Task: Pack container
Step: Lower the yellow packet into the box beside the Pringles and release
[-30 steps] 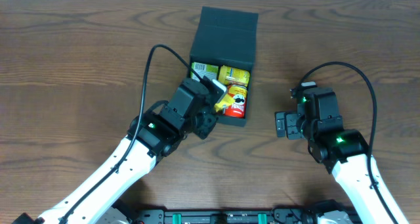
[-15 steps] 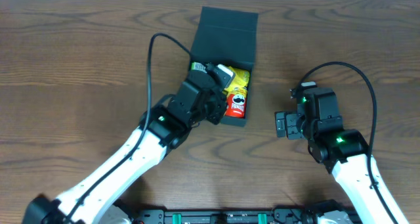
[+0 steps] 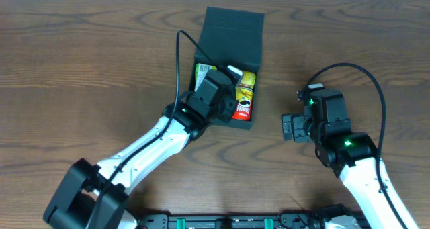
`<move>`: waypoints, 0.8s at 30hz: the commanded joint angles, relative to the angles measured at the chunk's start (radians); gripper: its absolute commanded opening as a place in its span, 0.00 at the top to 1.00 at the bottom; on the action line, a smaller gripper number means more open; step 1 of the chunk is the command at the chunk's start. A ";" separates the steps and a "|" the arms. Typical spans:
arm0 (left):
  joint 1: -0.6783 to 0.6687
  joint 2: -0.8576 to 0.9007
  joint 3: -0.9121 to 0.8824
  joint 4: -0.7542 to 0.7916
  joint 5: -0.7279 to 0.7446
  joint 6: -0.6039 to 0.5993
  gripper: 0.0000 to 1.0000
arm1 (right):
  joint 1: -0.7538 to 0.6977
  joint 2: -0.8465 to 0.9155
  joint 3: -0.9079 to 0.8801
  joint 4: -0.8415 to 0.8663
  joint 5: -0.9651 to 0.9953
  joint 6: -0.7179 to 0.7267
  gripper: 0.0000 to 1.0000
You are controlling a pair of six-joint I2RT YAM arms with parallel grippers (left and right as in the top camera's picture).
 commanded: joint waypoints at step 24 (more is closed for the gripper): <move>0.003 0.064 0.011 0.065 -0.112 -0.139 0.78 | -0.005 0.000 -0.003 0.001 0.010 -0.008 0.01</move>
